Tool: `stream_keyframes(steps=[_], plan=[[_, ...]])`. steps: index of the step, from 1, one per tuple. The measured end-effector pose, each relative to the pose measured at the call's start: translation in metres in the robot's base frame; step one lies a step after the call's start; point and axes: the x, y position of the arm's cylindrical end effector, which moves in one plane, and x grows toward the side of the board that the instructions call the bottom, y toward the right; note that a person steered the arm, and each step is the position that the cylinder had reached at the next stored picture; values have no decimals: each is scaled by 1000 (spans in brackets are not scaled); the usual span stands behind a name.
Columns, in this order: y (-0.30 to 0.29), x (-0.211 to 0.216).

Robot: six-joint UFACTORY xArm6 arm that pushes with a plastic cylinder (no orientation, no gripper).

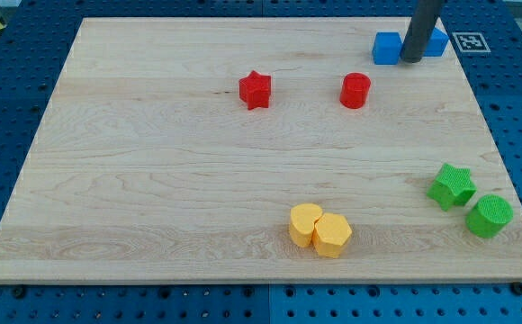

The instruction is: Move the blue cube towards the top center

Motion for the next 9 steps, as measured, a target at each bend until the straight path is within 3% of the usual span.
stream_keyframes(steps=[2, 5, 6, 8, 9], plan=[[2, -9], [3, -76], [3, -71], [3, -13], [0, -14]])
